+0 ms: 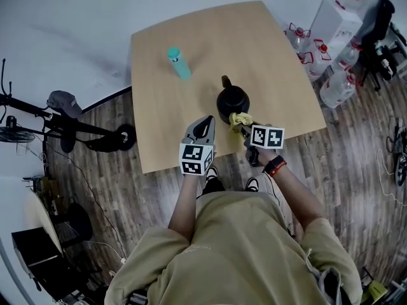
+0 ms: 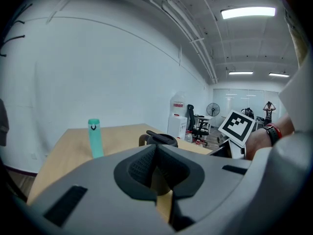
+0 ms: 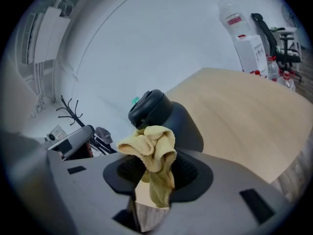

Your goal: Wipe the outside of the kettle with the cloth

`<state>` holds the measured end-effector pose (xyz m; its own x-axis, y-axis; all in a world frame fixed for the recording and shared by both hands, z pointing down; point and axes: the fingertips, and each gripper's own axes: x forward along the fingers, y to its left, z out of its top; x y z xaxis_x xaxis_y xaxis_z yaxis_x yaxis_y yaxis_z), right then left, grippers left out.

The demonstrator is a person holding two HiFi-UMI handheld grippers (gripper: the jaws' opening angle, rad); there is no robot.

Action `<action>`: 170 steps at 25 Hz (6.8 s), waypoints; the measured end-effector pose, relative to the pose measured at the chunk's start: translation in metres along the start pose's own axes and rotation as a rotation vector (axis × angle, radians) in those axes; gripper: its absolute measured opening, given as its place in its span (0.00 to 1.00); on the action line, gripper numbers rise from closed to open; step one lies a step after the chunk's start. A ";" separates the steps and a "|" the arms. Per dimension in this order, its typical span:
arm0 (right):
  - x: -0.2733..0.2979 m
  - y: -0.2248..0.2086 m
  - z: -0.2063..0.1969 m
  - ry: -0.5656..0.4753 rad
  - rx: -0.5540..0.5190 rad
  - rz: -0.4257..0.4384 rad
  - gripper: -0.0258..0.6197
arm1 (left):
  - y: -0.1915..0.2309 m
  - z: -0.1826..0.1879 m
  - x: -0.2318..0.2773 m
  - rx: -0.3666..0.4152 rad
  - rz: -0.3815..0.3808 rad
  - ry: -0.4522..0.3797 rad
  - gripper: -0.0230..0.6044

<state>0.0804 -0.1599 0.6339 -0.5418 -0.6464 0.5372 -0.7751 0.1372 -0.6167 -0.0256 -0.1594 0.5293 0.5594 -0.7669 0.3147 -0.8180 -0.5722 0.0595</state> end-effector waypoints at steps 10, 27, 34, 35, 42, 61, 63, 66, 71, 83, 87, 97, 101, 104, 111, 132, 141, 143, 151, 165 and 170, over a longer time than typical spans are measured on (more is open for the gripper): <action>-0.013 -0.043 0.034 0.052 -0.223 -0.093 0.28 | -0.001 -0.002 0.009 0.009 0.008 0.015 0.08; 0.027 -0.079 0.099 0.082 -0.634 -0.225 0.27 | 0.016 -0.006 0.014 0.002 0.046 0.033 0.08; 0.032 -0.089 0.097 0.061 -0.482 -0.198 0.26 | 0.028 -0.009 0.009 -0.014 0.066 0.033 0.08; 0.029 -0.091 0.096 0.051 -0.461 -0.215 0.27 | 0.029 -0.009 0.008 -0.016 0.067 0.032 0.08; 0.002 -0.101 0.042 0.027 -0.327 -0.247 0.27 | 0.041 -0.014 0.003 -0.037 0.068 0.019 0.08; 0.104 0.064 -0.053 0.020 0.027 -0.037 0.27 | 0.114 -0.012 -0.032 -0.065 0.102 -0.008 0.08; 0.118 0.070 -0.047 -0.008 0.071 -0.045 0.27 | 0.121 -0.010 -0.034 -0.062 0.101 -0.012 0.08; 0.136 0.074 -0.036 -0.057 0.113 -0.072 0.27 | 0.129 -0.009 -0.037 -0.060 0.100 -0.015 0.08; 0.146 0.068 -0.010 -0.184 0.272 -0.108 0.27 | 0.137 -0.012 -0.038 -0.061 0.093 -0.008 0.08; 0.144 0.060 -0.002 -0.269 0.448 -0.116 0.27 | 0.137 -0.023 -0.036 -0.065 0.077 0.010 0.08; 0.140 0.060 -0.007 -0.242 0.438 -0.102 0.27 | 0.131 -0.025 -0.034 -0.065 0.069 0.015 0.08; 0.122 0.055 -0.022 -0.140 0.402 -0.037 0.27 | 0.103 -0.020 -0.023 -0.037 0.038 0.023 0.08; 0.112 0.049 -0.032 -0.111 0.391 -0.018 0.27 | 0.088 -0.016 -0.018 -0.024 0.023 0.018 0.08; 0.104 0.044 -0.038 -0.088 0.387 -0.008 0.27 | 0.077 -0.016 -0.014 -0.023 0.013 0.019 0.08; 0.082 0.028 -0.046 -0.020 0.349 0.020 0.27 | 0.054 -0.013 -0.007 -0.026 0.001 0.020 0.08; 0.012 -0.055 -0.012 0.165 0.001 -0.032 0.27 | 0.029 -0.014 0.005 0.010 0.027 0.049 0.08; 0.013 -0.086 0.030 0.195 -0.271 -0.137 0.27 | 0.024 -0.015 0.018 0.017 0.030 0.067 0.08; 0.018 -0.094 0.038 0.198 -0.330 -0.162 0.27 | 0.025 -0.016 0.021 0.019 0.035 0.072 0.08; 0.040 -0.113 0.074 0.132 -0.500 -0.222 0.27 | 0.027 -0.018 0.021 0.060 0.056 0.099 0.08; 0.055 -0.114 0.084 0.107 -0.606 -0.213 0.27 | 0.028 -0.015 0.007 0.049 0.061 0.067 0.08; 0.022 -0.123 0.041 0.152 -0.496 -0.221 0.27 | 0.027 -0.018 0.004 0.031 0.056 0.052 0.08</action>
<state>0.1769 -0.2213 0.6976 -0.3619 -0.5892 0.7224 -0.9154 0.3713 -0.1557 -0.0479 -0.1727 0.5490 0.5048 -0.7820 0.3656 -0.8426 -0.5384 0.0118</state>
